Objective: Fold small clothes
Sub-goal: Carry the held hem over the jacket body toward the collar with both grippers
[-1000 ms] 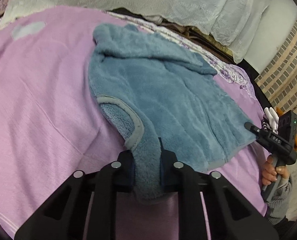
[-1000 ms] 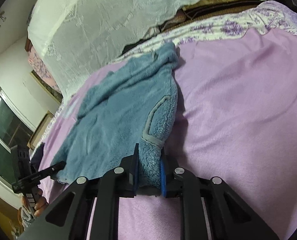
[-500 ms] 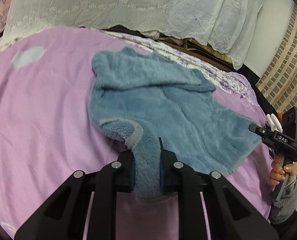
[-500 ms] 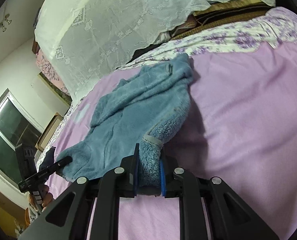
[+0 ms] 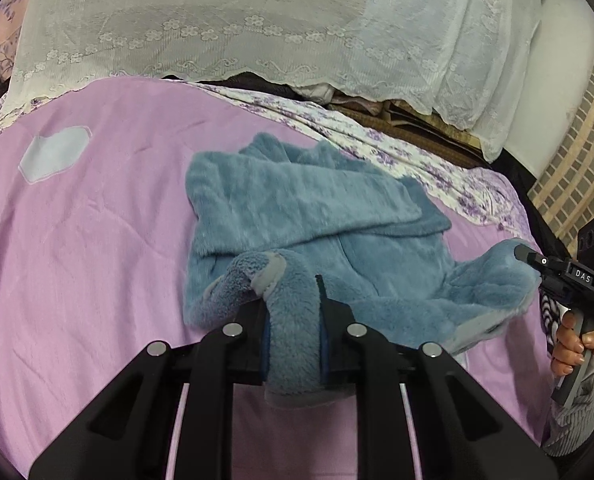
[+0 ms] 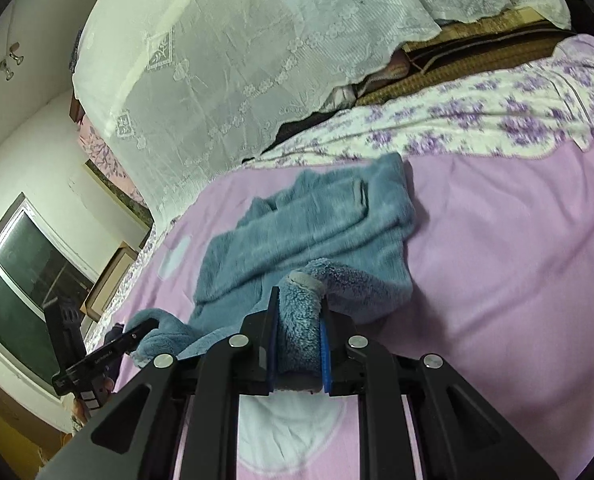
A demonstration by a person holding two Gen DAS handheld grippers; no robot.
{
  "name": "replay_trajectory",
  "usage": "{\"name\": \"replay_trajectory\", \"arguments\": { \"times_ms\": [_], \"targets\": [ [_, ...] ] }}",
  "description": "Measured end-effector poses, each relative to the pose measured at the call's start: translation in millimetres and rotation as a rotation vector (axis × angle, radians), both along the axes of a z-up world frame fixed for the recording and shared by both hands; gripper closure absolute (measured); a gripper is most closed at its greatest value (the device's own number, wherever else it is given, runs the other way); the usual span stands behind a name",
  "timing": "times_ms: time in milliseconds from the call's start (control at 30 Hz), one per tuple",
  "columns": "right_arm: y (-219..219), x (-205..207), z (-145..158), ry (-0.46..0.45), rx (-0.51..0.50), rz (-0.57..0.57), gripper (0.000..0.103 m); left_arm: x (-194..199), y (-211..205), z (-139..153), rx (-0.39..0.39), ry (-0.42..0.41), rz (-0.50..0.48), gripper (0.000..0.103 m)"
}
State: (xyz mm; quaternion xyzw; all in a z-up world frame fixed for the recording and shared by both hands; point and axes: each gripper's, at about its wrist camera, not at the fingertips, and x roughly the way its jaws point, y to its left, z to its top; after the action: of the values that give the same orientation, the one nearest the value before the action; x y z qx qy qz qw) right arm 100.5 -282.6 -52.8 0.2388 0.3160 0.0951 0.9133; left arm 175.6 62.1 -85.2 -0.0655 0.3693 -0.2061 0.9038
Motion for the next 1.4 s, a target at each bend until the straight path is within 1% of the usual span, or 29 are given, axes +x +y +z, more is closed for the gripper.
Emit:
{"name": "replay_trajectory", "arguments": {
  "times_ms": [533, 633, 800, 933, 1067, 1200, 1300, 1400],
  "targets": [
    [-6.1, 73.3, 12.8, -0.011, 0.067, -0.034, 0.087, 67.8, -9.4, 30.3, 0.025, -0.026, 0.033, 0.087],
    [-8.5, 88.5, 13.5, -0.015, 0.082, -0.035, 0.087, 78.4, -11.6, 32.7, 0.029, -0.029, 0.037, 0.087],
    [-9.4, 111.7, 12.1, -0.017, 0.080, -0.037, 0.087, 100.7, -13.0, 32.5, 0.028, -0.021, 0.049, 0.087],
    [-10.0, 129.9, 11.0, -0.017, 0.083, -0.047, 0.087, 118.6, -13.4, 29.3, 0.025, -0.008, 0.063, 0.087],
    [-15.5, 151.0, 7.7, -0.010, 0.088, -0.081, 0.087, 138.5, -10.6, 22.1, 0.034, 0.007, 0.098, 0.087],
    [-22.9, 174.3, -2.3, 0.017, 0.108, -0.116, 0.087, 164.5, -4.2, 6.9, 0.025, 0.058, 0.144, 0.087],
    [-27.6, 192.6, -14.5, 0.048, 0.130, -0.134, 0.087, 182.4, -0.8, -7.8, 0.010, 0.106, 0.154, 0.087],
    [-30.8, 205.9, -26.1, 0.068, 0.141, -0.149, 0.087, 194.8, 0.7, -21.6, -0.003, 0.132, 0.164, 0.087]
  ]
}}
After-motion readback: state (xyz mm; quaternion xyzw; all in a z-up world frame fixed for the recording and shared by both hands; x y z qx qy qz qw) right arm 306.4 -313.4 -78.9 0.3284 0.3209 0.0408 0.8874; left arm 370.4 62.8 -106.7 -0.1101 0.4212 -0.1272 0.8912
